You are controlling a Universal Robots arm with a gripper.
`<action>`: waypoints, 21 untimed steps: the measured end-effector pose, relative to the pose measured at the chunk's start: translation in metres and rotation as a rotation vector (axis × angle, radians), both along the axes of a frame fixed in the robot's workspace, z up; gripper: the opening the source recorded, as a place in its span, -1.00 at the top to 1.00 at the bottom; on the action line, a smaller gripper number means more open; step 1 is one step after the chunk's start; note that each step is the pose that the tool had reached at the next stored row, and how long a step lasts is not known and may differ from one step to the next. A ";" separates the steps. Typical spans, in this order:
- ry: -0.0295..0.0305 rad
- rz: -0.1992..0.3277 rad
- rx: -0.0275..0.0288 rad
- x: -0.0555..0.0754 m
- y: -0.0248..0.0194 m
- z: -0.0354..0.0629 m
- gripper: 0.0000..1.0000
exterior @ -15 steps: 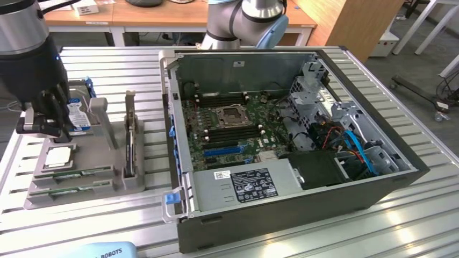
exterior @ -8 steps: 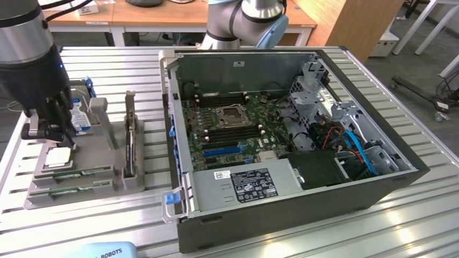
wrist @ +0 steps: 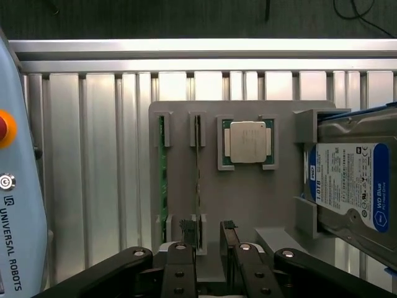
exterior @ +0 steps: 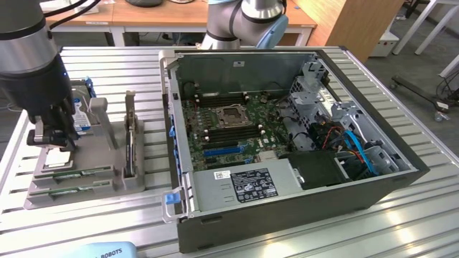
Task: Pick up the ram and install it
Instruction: 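Pick up the ram and move it above insertion slot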
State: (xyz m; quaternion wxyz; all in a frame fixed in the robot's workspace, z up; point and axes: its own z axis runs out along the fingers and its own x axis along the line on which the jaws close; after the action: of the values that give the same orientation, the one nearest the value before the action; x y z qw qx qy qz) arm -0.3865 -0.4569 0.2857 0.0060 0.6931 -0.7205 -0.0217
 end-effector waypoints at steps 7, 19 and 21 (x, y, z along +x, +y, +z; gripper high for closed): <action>-0.0001 0.012 0.0001 0.000 0.0000 -0.0096 0.40; -0.0001 0.025 0.0000 0.000 -0.0083 -0.0185 0.40; -0.0002 0.026 0.0001 0.000 -0.0128 -0.0186 0.40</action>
State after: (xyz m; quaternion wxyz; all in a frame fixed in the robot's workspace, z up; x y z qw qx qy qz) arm -0.3866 -0.4697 0.2671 0.0062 0.7024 -0.7115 -0.0216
